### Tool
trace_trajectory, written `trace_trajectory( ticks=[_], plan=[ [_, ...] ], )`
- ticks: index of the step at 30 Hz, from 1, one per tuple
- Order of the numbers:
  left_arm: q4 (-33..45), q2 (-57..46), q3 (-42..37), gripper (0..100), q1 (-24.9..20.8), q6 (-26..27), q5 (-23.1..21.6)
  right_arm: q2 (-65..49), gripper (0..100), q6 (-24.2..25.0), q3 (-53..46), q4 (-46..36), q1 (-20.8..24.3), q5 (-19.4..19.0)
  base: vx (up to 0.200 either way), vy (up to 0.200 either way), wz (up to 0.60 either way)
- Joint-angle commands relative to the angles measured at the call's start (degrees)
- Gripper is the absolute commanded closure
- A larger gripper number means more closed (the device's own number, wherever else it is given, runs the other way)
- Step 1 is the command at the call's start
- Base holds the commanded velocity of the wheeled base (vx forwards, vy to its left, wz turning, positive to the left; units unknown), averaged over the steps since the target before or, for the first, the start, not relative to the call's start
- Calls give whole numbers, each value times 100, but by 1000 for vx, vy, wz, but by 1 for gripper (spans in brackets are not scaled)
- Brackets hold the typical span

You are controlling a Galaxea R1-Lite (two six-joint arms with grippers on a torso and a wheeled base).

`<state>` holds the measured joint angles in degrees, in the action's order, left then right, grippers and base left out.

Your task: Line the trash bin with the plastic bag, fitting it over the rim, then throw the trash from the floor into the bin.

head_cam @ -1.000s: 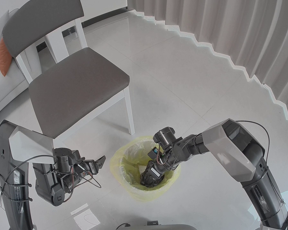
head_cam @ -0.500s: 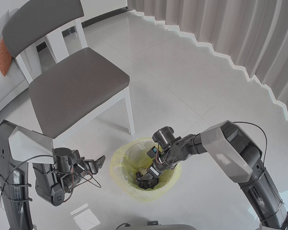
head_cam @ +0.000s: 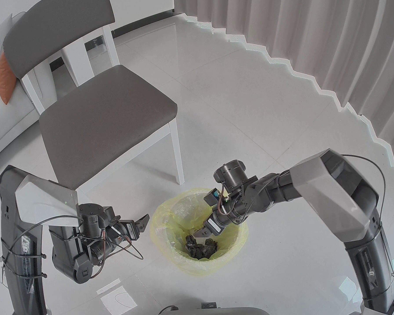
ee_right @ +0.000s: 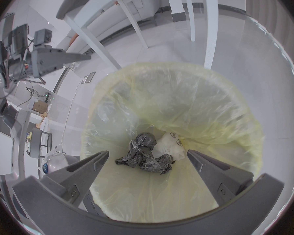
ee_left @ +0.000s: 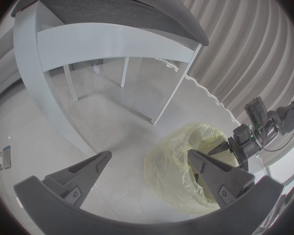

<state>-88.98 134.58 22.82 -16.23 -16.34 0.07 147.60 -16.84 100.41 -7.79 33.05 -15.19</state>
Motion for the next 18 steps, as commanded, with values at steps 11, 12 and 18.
trace_trajectory(
  ticks=[11,12,18],
  plan=[
    [-49,956,592,0,-83,175,-25,-4055,0,532,-2896,1289,-1653,-204,0,0,0],
    [-49,1035,680,0,-83,183,-25,-4170,0,523,-2993,1289,-1758,-204,0,0,0],
    [144,1237,1128,0,-144,201,-34,-4627,0,541,-3546,1341,-2329,-186,0,0,0]
  ],
)
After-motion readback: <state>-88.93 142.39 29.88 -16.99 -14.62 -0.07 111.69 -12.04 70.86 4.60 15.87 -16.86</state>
